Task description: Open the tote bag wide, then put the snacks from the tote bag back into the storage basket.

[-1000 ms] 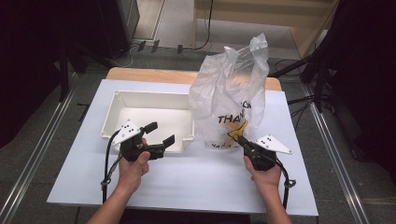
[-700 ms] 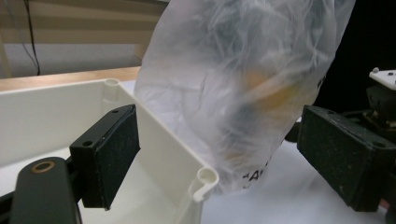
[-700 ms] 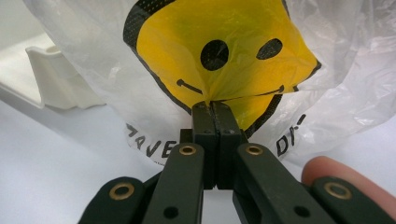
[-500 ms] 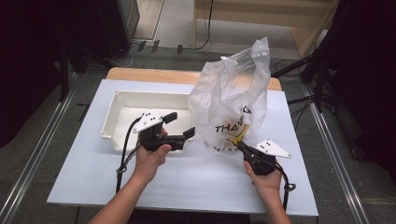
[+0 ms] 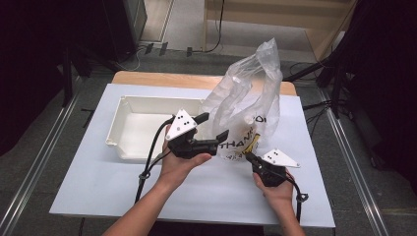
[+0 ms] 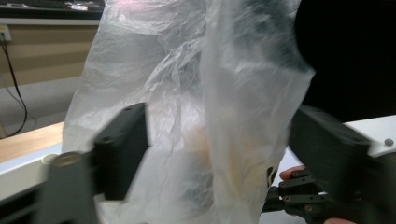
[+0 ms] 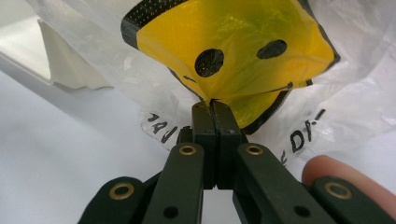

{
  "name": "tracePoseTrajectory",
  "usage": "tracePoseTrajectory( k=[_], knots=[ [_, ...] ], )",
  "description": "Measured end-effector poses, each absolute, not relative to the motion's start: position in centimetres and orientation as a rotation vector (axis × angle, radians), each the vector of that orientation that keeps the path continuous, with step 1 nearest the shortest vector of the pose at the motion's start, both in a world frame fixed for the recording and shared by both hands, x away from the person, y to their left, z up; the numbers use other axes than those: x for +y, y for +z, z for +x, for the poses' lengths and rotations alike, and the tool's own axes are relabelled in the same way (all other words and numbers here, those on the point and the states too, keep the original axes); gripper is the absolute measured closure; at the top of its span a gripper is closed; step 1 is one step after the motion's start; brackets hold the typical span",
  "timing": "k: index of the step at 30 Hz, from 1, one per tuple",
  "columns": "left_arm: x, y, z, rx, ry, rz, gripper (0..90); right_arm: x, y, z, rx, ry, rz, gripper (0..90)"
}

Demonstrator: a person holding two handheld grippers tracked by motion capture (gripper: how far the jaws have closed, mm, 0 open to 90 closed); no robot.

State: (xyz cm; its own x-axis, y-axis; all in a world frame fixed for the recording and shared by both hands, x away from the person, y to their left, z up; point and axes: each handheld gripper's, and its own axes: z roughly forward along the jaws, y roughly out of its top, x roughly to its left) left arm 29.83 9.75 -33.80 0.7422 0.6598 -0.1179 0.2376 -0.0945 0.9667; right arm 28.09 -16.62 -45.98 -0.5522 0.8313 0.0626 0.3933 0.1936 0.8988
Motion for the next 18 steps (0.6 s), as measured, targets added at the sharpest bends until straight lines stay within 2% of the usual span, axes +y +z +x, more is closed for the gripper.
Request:
tracePoseTrajectory(
  k=[2, 3, 4, 5, 6, 8, 10, 18],
  knots=[
    [9.7, -34.0, 29.9, 0.721, 0.397, 1.686, 63.0, -16.7, -46.0, 28.0, 2.033, 1.327, 1.136, 90.0],
    [9.7, -34.1, 29.9, 0.716, 0.392, 1.689, 63.0, -16.8, -46.0, 28.0, 2.034, 1.337, 1.128, 90.0],
    [9.8, -34.1, 30.0, 0.714, 0.380, 1.688, 82.4, -17.0, -45.9, 27.9, 2.038, 1.376, 1.119, 77.9],
    [10.0, -34.2, 30.1, 0.709, 0.353, 1.689, 82.4, -17.0, -45.9, 27.9, 2.038, 1.376, 1.119, 77.9],
    [10.1, -34.3, 30.2, 0.711, 0.341, 1.693, 89.3, -17.2, -45.8, 27.8, 2.035, 1.415, 1.112, 69.5],
    [10.4, -34.5, 30.4, 0.710, 0.318, 1.699, 90.0, -17.6, -45.5, 27.5, 2.010, 1.460, 1.096, 57.4],
    [10.6, -34.8, 30.3, 0.704, 0.322, 1.706, 90.0, -18.2, -44.6, 27.1, 1.955, 1.497, 1.097, 50.3],
    [11.0, -35.5, 30.1, 0.711, 0.302, 1.699, 90.0, -19.3, -41.9, 27.4, 1.845, 1.532, 1.146, 42.2]
  ],
)
